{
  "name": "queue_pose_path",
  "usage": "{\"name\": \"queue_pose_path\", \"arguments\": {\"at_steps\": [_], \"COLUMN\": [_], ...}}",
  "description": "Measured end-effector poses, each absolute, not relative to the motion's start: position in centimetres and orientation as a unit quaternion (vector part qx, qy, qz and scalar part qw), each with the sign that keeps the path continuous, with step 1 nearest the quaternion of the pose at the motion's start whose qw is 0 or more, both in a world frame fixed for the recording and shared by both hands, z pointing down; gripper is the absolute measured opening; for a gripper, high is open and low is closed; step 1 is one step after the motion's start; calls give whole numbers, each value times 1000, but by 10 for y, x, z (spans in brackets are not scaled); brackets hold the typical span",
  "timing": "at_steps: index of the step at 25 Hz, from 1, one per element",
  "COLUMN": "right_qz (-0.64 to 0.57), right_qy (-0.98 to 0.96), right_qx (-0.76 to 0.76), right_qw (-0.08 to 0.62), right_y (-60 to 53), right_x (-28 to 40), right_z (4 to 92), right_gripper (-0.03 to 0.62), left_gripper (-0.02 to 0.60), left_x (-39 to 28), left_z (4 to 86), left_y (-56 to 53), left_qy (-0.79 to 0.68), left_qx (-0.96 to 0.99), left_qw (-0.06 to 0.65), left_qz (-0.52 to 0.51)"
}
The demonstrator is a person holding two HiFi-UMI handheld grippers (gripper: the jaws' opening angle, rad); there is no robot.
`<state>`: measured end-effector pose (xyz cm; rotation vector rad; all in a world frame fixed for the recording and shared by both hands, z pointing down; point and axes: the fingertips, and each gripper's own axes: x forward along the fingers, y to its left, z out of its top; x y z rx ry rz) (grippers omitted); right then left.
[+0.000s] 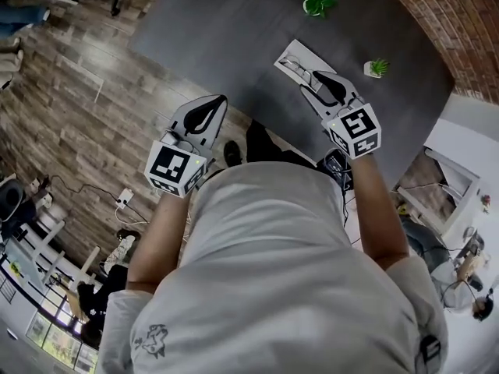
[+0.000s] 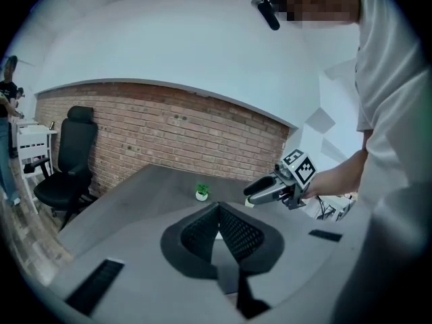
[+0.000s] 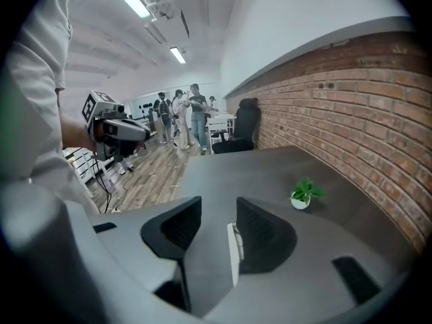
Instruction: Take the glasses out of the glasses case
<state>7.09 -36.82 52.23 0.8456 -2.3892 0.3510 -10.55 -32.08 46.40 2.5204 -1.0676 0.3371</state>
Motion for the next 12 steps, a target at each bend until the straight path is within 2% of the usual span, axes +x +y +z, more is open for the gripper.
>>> {"name": "queue_pose_path", "arguments": {"at_steps": [12], "right_qz": [154], "right_qy": [-880], "right_qx": [284], "right_qw": [348], "right_y": [-394], "right_x": [80], "right_z": [601], "right_gripper": [117], "left_gripper": [12], "left_x": [-82], "left_z": [525], "left_y": [-348], "left_qy": [-352], "left_qx": [893], "left_qw": [225], "left_qz": [166]}}
